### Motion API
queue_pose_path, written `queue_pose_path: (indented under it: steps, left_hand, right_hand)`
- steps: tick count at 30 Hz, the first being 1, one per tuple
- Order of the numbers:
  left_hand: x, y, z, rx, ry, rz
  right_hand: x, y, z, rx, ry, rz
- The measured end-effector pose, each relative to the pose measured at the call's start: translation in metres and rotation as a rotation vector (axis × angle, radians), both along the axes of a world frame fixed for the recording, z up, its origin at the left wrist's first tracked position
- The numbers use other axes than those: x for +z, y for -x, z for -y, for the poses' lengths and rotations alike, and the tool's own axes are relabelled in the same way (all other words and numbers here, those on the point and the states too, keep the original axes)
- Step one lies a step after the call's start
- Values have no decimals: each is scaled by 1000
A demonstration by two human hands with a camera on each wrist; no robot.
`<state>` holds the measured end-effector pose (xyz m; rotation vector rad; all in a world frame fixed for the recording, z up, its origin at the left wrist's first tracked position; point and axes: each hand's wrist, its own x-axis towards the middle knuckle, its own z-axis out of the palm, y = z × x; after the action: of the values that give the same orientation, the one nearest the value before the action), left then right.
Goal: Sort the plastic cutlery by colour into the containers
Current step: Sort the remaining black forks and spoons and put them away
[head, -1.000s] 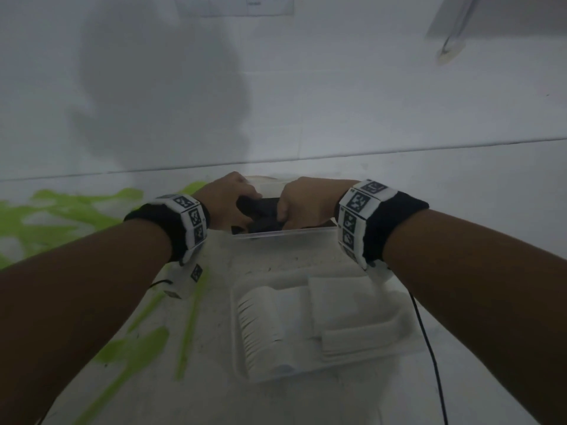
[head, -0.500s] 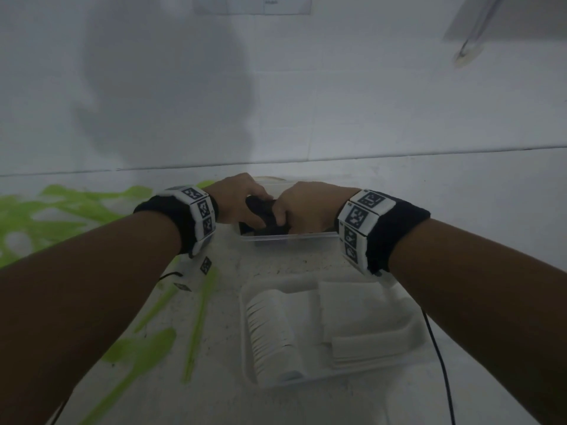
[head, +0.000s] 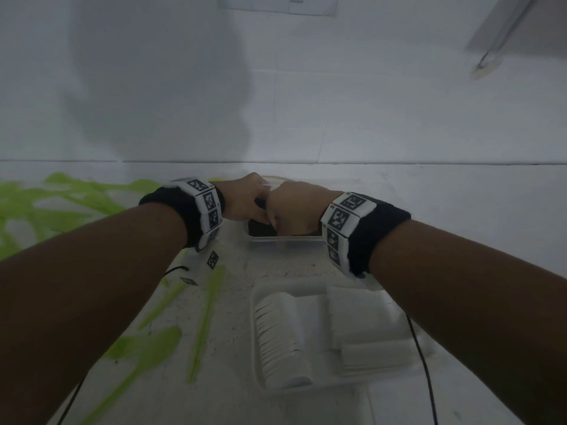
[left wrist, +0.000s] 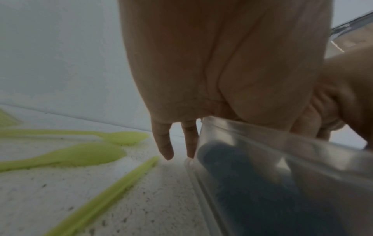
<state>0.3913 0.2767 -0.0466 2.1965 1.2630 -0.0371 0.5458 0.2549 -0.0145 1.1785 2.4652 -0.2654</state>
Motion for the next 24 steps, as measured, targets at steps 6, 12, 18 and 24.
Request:
queue_pose_path:
  steps: [6, 12, 18, 24]
  left_hand:
    - [5, 4, 6, 92, 15, 58]
    - [31, 35, 31, 473, -63, 391]
    - [64, 86, 82, 491, -183, -22]
    - [78, 137, 138, 537, -66, -179]
  right_hand:
    - [0, -2, -1, 17, 19, 48]
    - [12, -21, -1, -164, 0, -221]
    - [28, 11, 18, -372, 0, -708]
    - [37, 68, 57, -347, 93, -773]
